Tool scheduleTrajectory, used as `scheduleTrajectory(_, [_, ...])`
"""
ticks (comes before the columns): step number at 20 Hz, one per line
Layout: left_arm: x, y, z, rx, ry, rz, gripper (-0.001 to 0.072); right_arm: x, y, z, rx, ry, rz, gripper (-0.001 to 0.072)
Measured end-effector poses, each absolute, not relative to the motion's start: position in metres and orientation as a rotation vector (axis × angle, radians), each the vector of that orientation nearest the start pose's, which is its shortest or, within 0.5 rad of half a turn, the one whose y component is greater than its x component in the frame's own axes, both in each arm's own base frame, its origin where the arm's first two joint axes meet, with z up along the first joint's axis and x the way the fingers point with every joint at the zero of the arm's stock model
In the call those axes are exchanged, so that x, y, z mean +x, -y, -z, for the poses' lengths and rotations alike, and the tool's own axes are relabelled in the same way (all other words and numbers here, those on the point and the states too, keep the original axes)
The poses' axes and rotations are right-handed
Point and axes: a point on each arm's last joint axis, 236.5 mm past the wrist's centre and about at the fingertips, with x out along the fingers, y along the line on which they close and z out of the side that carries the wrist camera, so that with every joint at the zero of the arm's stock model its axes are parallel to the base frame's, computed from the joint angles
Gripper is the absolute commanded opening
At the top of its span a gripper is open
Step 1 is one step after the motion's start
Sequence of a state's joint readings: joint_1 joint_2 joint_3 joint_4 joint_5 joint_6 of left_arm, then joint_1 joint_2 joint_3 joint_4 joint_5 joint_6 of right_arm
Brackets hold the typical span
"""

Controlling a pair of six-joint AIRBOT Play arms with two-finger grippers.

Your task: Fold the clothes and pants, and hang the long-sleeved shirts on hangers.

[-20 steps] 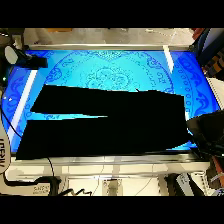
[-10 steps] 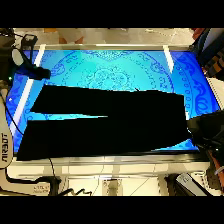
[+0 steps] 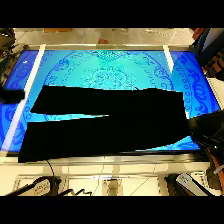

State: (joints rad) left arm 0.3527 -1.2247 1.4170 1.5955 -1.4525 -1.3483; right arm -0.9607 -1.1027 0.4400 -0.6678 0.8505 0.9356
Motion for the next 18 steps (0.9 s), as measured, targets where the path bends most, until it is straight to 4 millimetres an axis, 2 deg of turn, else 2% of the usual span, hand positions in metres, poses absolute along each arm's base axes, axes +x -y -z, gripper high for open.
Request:
scheduleTrajectory(2, [0.296, -0.152, -0.077, -0.121, -1.277, -0.254, 0.001, 0.265, 0.135, 0.091, 0.976, -0.888, 0.311, 0.0027])
scheduleTrajectory(4, [0.254, -0.159, -0.048, -0.267, -1.258, -0.322, 0.0012, 0.266, 0.135, 0.091, 0.978, -0.886, 0.311, 0.0027])
scheduleTrajectory(5, [0.233, -0.159, -0.031, -0.353, -1.246, -0.359, 0.0085, 0.266, 0.135, 0.091, 0.979, -0.885, 0.311, 0.0027])
scheduleTrajectory(7, [0.197, -0.158, 0.002, -0.49, -1.238, -0.436, 0.0592, 0.266, 0.134, 0.091, 0.98, -0.885, 0.31, 0.0027])
scheduleTrajectory(8, [0.181, -0.157, 0.018, -0.547, -1.242, -0.473, 0.0643, 0.266, 0.134, 0.091, 0.981, -0.885, 0.308, 0.0027])
scheduleTrajectory(10, [0.157, -0.155, 0.042, -0.632, -1.248, -0.533, 0.0642, 0.266, 0.134, 0.09, 0.982, -0.885, 0.307, 0.0027])
scheduleTrajectory(12, [0.146, -0.157, 0.056, -0.683, -1.237, -0.577, 0.0597, 0.266, 0.133, 0.09, 0.984, -0.887, 0.303, 0.0027])
scheduleTrajectory(18, [0.143, -0.165, 0.08, -0.811, -1.191, -0.67, 0.0596, 0.266, 0.13, 0.09, 0.989, -0.891, 0.294, 0.0027])
